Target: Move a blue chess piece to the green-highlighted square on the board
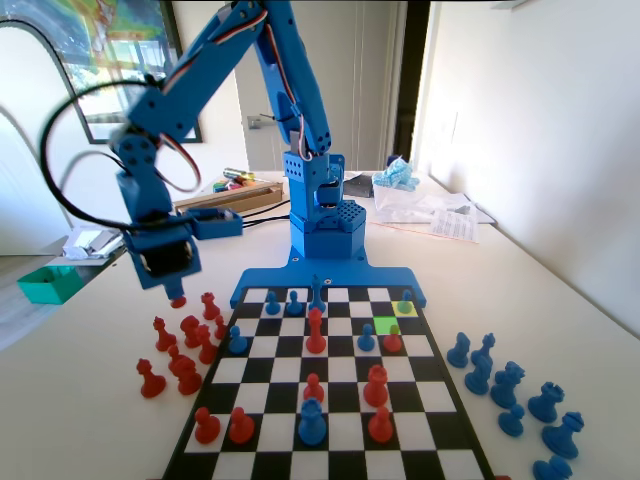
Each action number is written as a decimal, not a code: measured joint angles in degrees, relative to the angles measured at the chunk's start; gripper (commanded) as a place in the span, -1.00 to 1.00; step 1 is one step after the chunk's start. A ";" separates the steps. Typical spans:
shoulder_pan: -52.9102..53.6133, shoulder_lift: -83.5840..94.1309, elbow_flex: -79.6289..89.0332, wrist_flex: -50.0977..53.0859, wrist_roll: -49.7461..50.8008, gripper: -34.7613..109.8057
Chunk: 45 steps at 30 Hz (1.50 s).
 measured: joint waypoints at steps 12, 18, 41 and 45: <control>-1.05 -1.14 6.94 -7.65 -3.87 -0.50; -0.62 -1.23 7.12 -7.91 -4.04 -0.45; -1.32 9.32 -1.14 19.16 -12.39 -0.35; -5.01 15.56 -2.64 27.60 -11.87 -0.36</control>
